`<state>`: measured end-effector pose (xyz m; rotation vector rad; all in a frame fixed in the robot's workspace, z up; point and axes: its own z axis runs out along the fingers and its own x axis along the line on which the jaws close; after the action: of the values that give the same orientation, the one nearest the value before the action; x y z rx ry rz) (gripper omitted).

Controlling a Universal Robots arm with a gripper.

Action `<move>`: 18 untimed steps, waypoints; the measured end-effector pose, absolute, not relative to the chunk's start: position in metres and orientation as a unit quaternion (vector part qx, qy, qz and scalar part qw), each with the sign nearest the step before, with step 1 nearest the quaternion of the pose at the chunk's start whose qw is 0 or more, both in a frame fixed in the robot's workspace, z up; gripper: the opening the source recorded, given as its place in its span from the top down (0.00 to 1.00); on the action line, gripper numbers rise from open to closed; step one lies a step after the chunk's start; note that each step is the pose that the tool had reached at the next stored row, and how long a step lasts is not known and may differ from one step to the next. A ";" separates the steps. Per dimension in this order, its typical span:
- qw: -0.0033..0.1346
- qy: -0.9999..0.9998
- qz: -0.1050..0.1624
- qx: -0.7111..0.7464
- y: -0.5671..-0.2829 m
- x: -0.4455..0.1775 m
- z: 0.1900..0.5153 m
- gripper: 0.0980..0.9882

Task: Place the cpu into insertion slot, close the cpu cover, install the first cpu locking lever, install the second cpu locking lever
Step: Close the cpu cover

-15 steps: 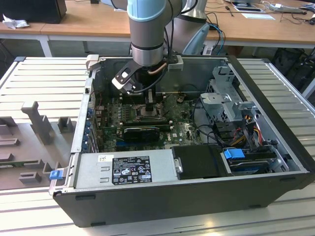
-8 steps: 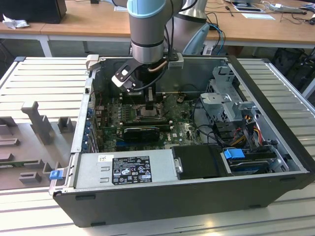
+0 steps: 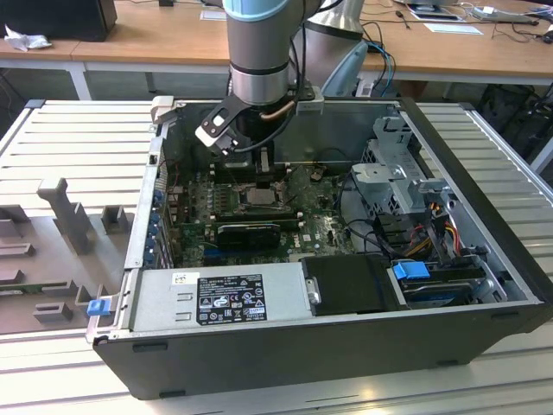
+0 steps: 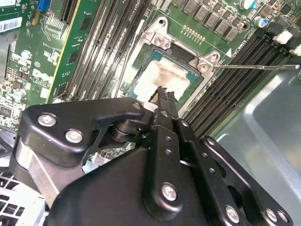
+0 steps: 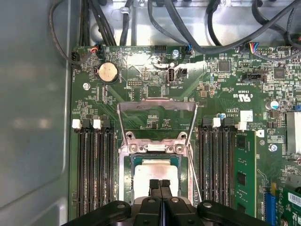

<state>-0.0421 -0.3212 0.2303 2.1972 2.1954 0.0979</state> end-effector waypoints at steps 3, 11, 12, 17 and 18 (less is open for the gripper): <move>0.017 0.706 0.031 0.707 -0.321 -0.031 0.230 0.99; 0.016 0.706 0.030 0.707 -0.321 -0.026 0.230 0.99; 0.016 0.706 0.030 0.707 -0.321 -0.026 0.230 0.99; 0.015 0.706 0.030 0.707 -0.321 -0.023 0.230 0.99; 0.015 0.706 0.030 0.707 -0.321 -0.023 0.230 0.99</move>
<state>-0.0229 -0.3212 0.2300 2.2000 2.1977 0.0941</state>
